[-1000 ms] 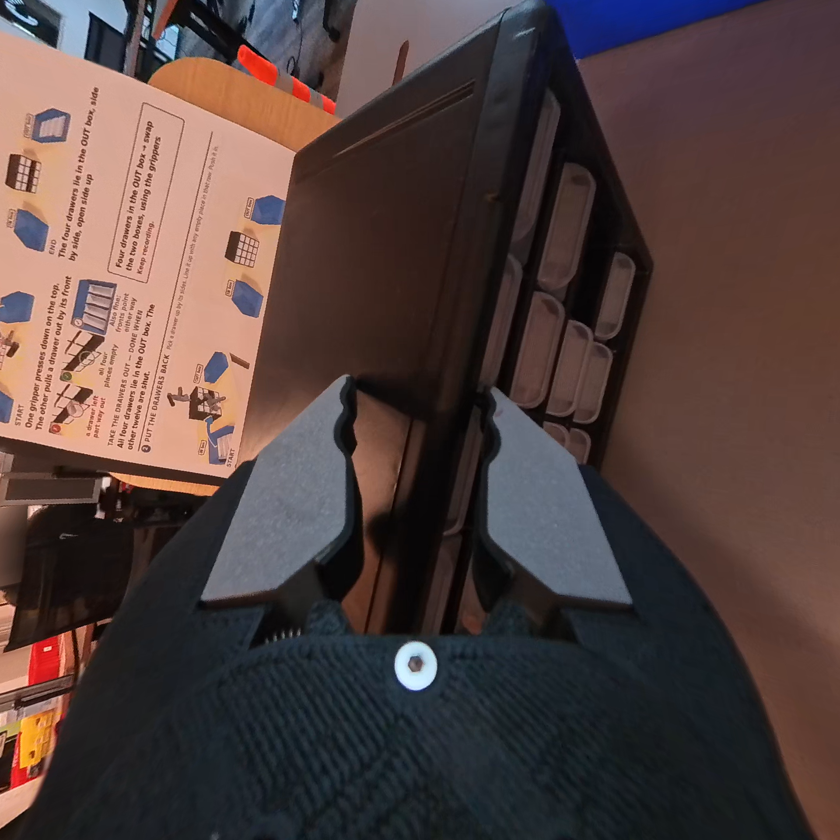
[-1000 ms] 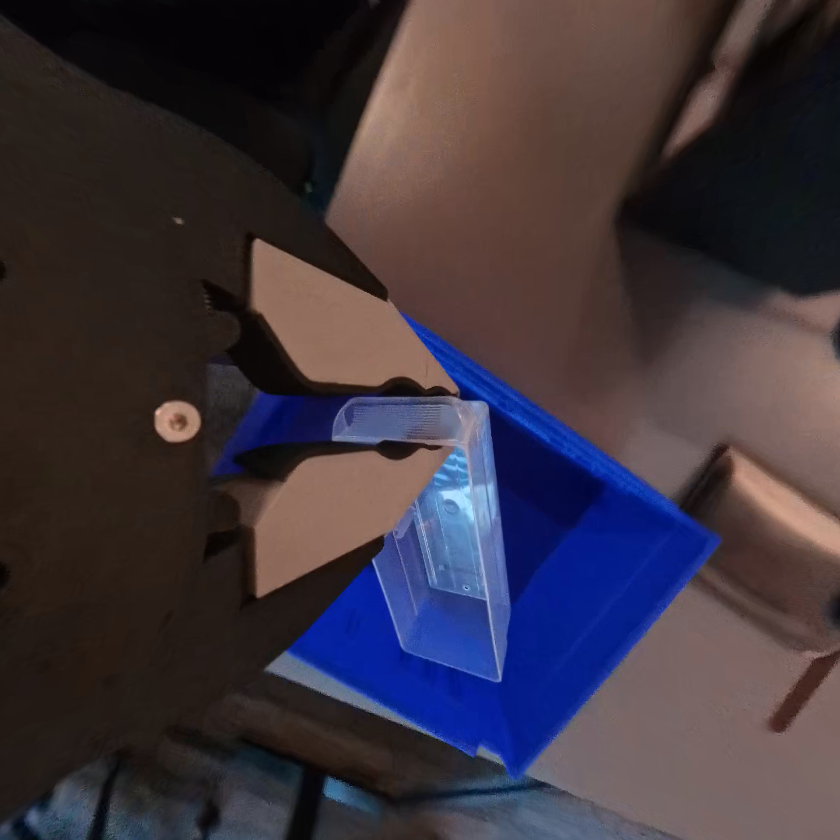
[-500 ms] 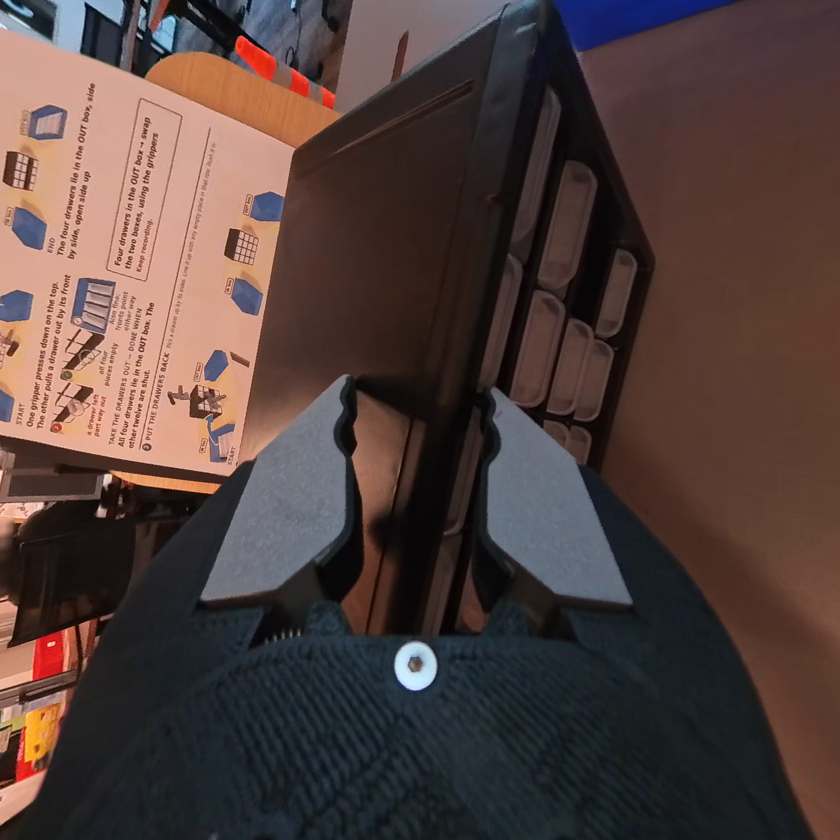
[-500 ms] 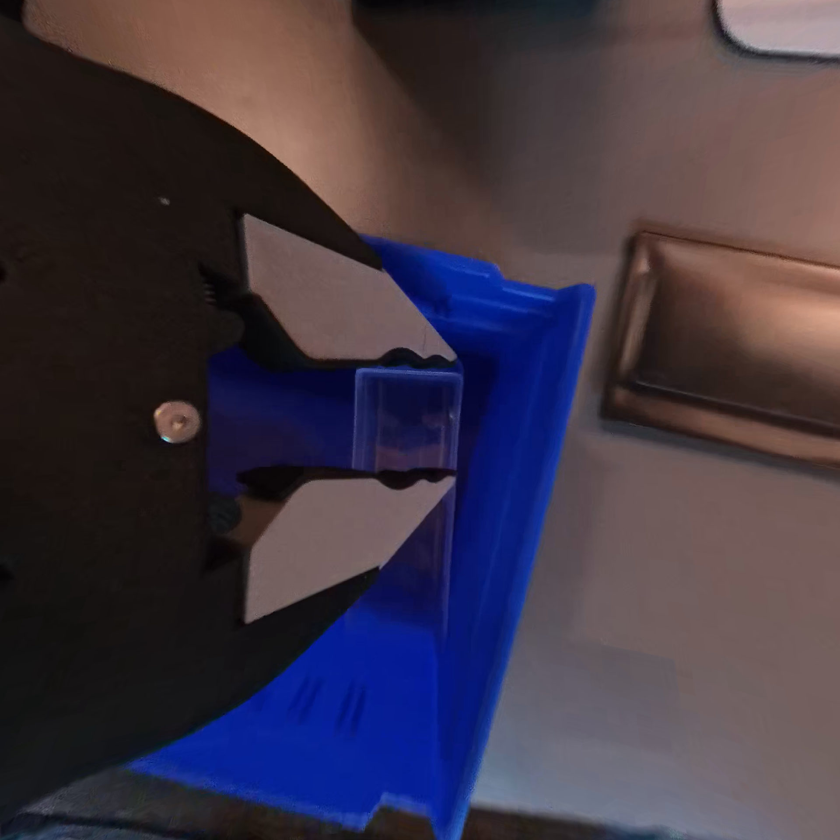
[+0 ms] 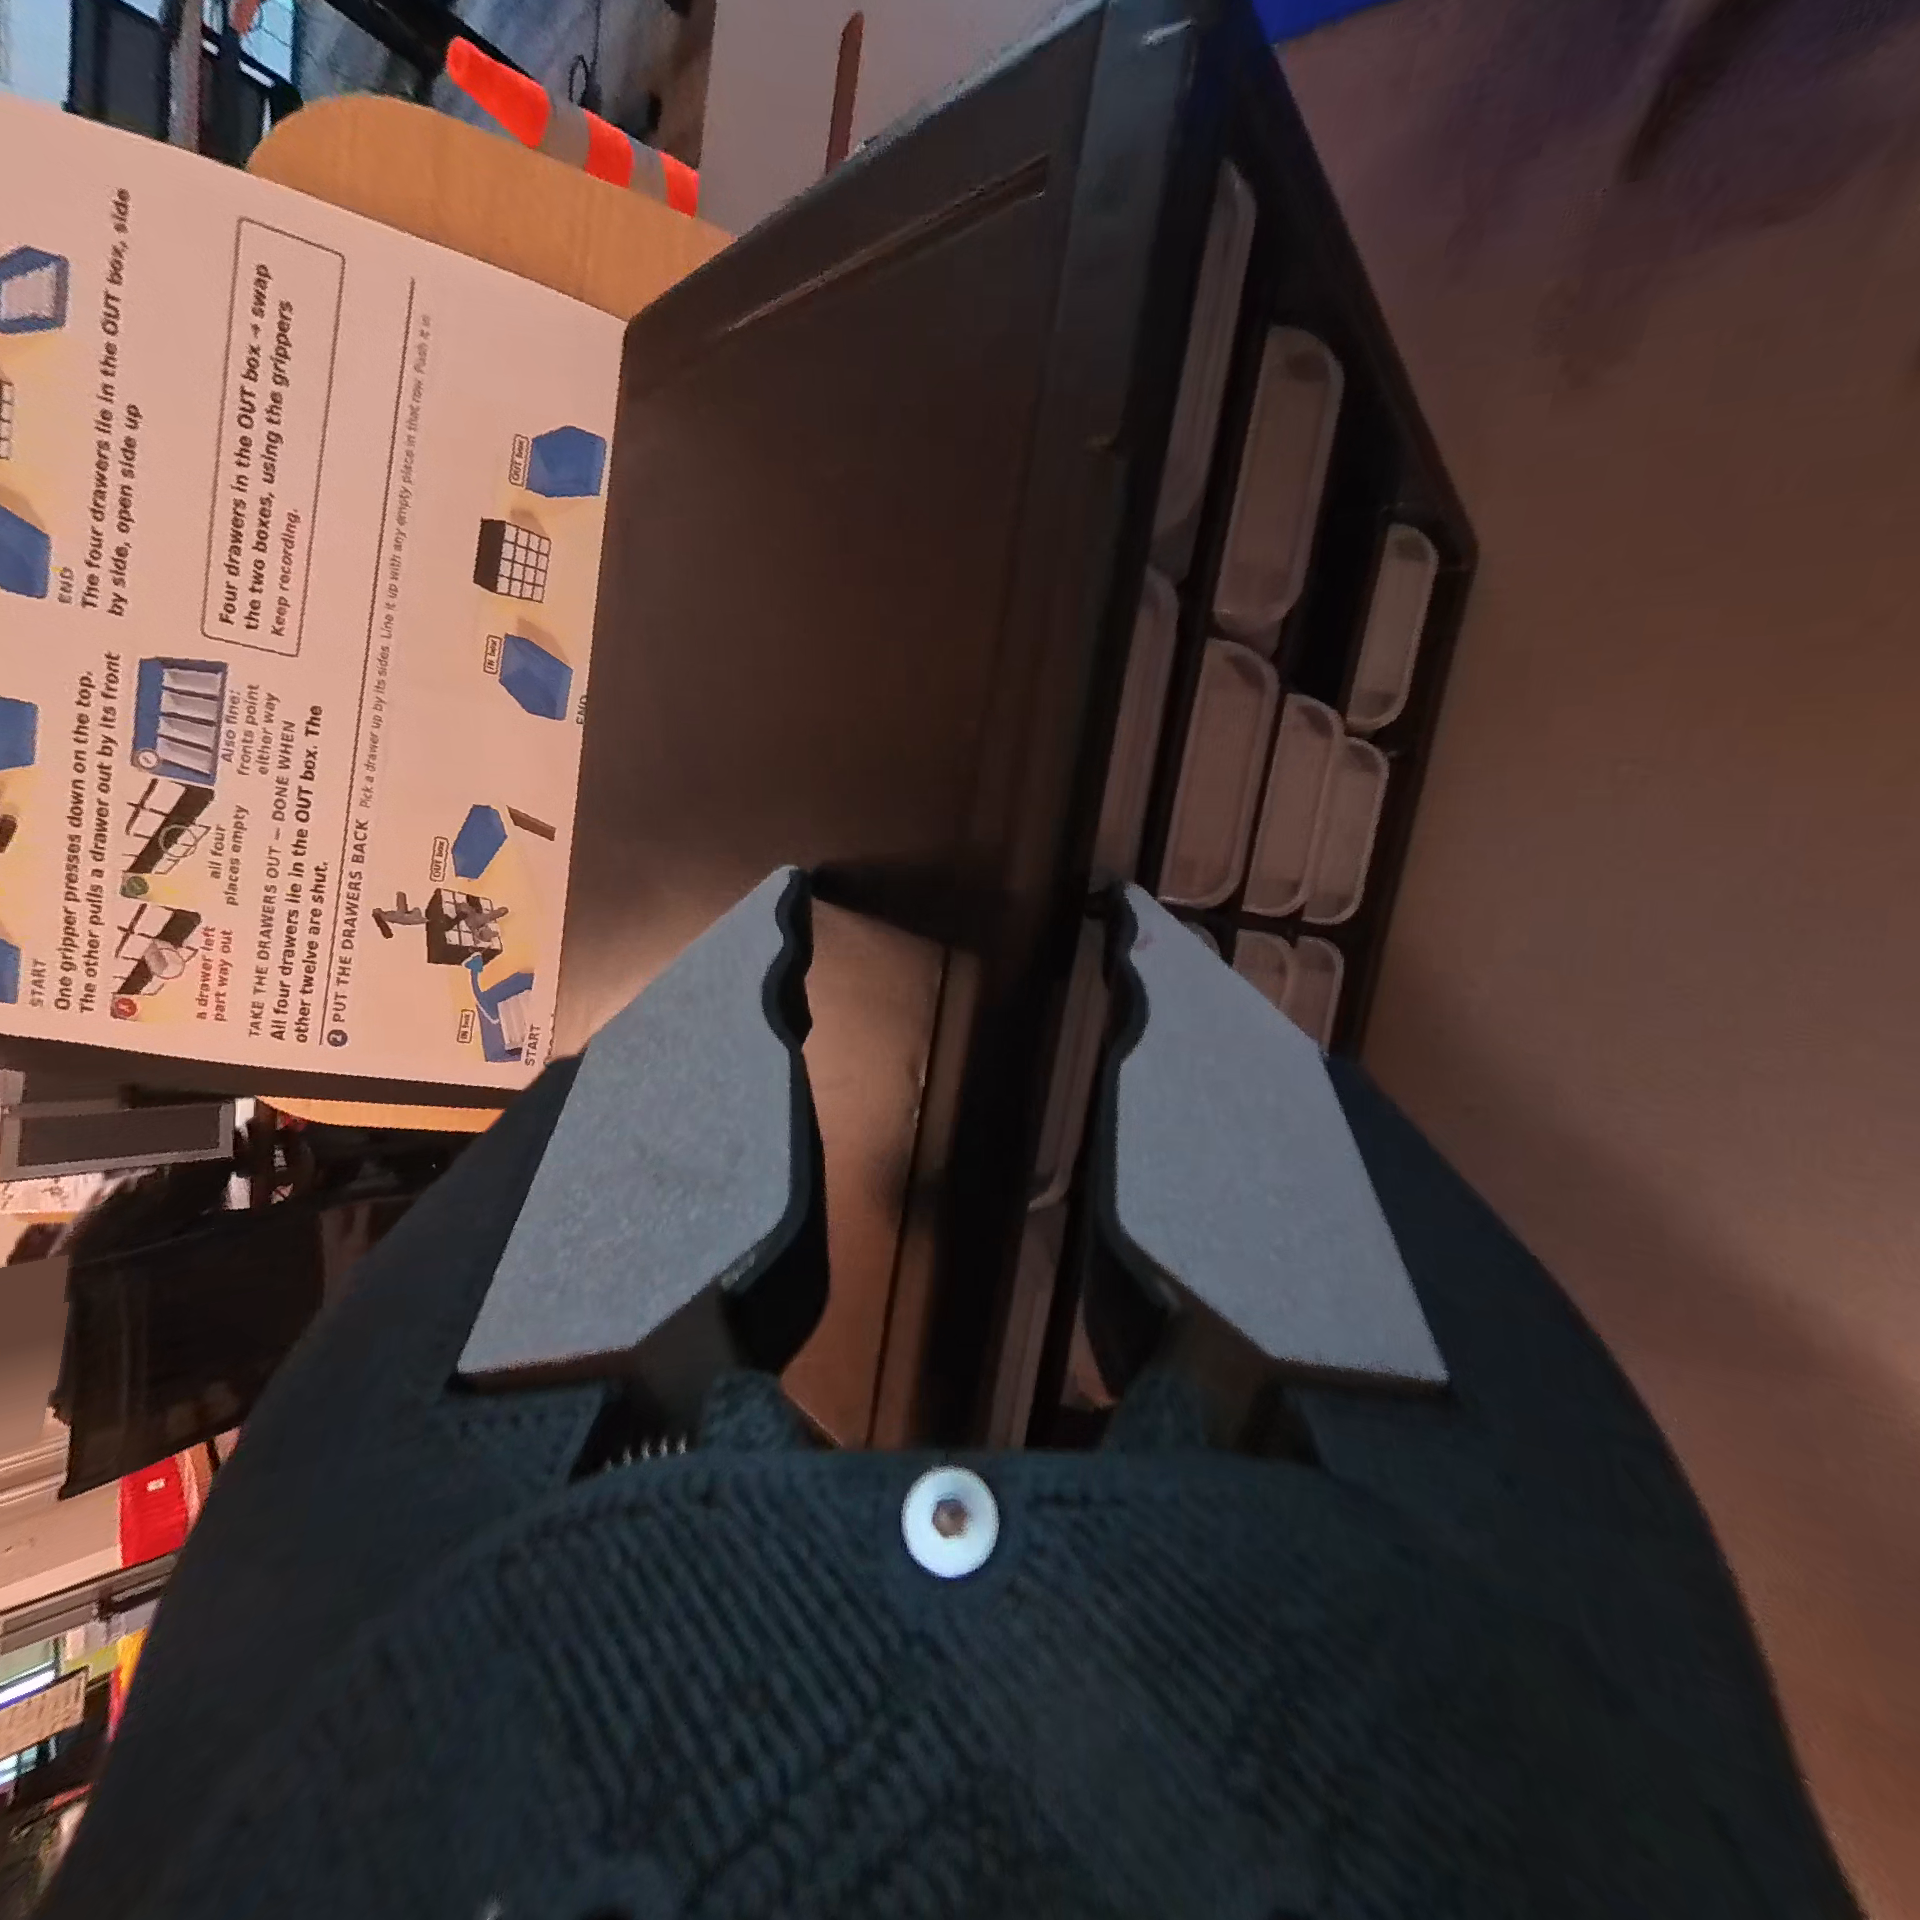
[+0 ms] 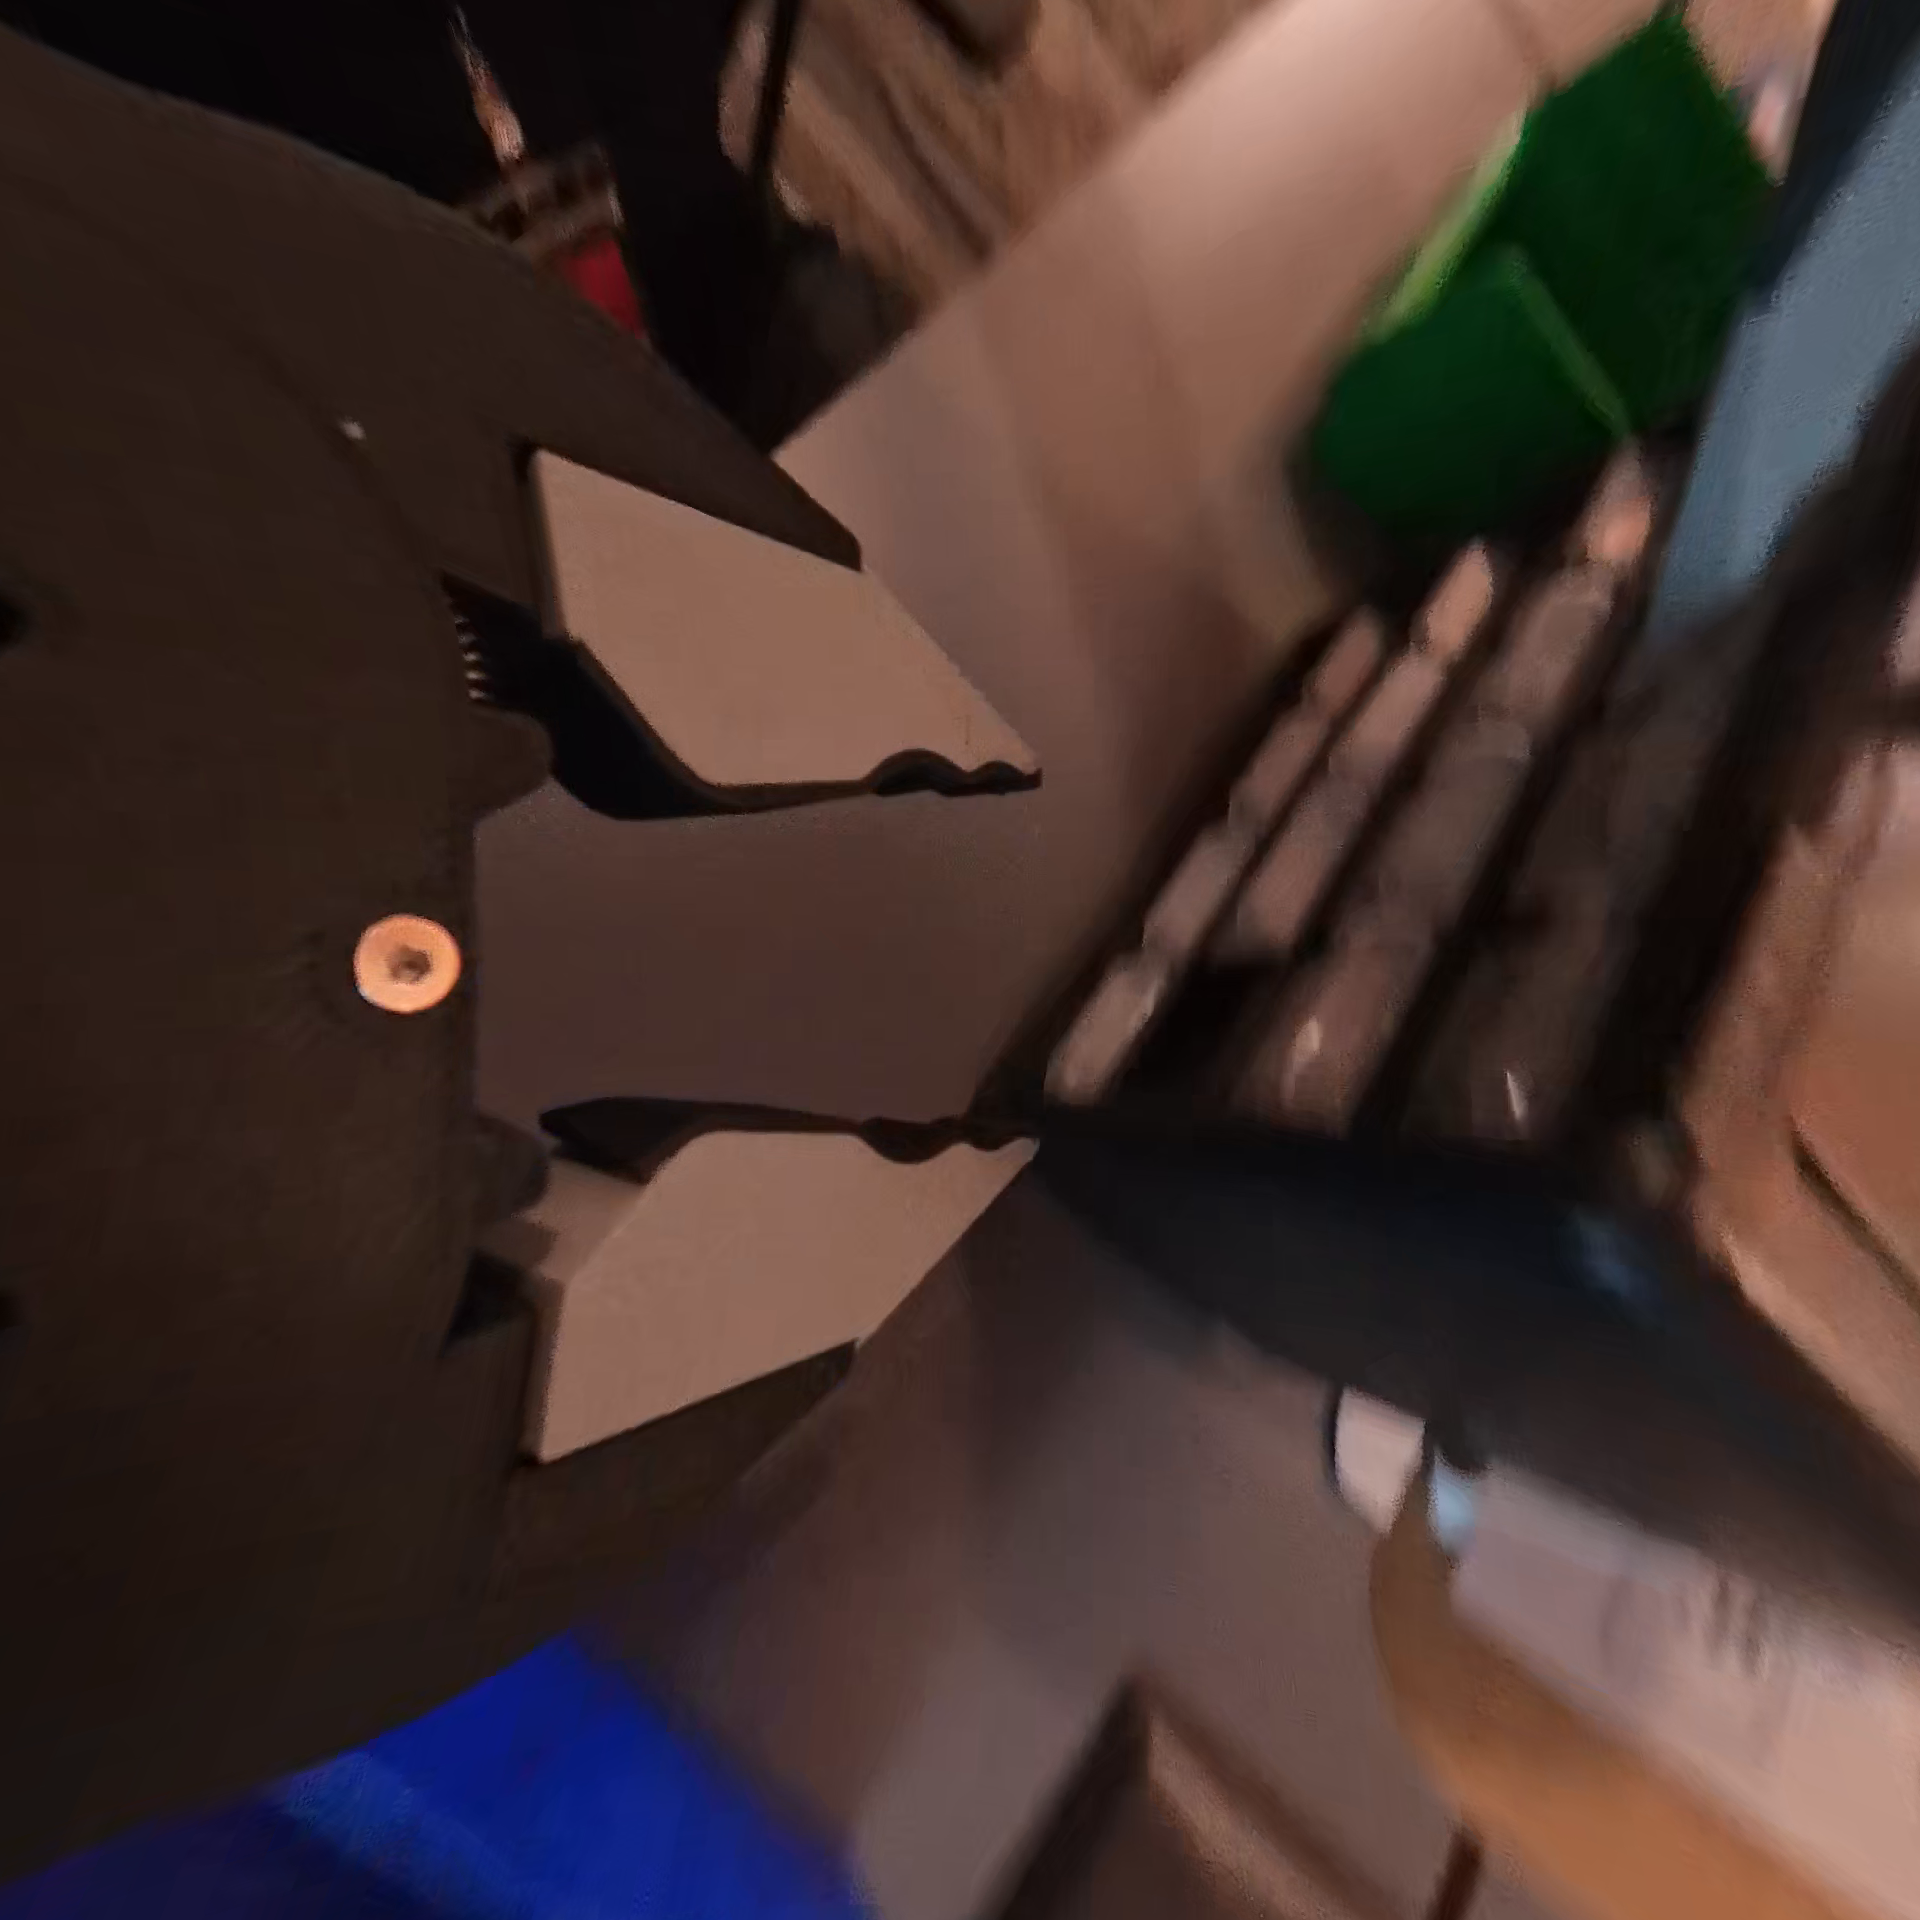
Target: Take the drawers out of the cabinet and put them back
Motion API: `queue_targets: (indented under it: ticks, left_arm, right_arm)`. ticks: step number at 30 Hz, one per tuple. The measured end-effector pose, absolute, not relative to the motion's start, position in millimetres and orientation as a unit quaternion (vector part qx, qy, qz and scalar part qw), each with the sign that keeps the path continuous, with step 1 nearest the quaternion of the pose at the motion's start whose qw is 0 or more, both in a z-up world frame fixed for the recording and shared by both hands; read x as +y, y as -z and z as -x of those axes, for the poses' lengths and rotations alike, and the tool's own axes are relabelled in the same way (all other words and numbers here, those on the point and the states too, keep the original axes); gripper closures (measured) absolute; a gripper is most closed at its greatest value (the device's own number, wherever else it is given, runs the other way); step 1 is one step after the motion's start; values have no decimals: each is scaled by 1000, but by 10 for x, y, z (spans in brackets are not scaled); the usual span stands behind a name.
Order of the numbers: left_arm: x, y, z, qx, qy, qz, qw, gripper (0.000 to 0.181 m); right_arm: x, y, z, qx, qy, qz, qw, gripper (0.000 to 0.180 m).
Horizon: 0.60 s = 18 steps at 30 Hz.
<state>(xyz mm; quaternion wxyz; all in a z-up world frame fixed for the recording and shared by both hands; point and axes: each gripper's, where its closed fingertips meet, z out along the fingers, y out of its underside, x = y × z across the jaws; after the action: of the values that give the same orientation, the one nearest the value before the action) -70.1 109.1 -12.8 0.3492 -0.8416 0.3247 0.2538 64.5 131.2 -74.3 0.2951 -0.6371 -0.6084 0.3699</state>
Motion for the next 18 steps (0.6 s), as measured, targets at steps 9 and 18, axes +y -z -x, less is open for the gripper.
queue_targets:
  ticks: [9, 18]
  left_arm:
    - [1089, 134, 708, 324, -255, 846, 339, 126]
    - [1099, 129, 708, 307, -244, 843, 368, 127]
  right_arm:
    - [886, 1212, 202, -480, -534, 648, 254, 128]
    - [1110, 1105, 368, -314, -661, 642, 227, 167]
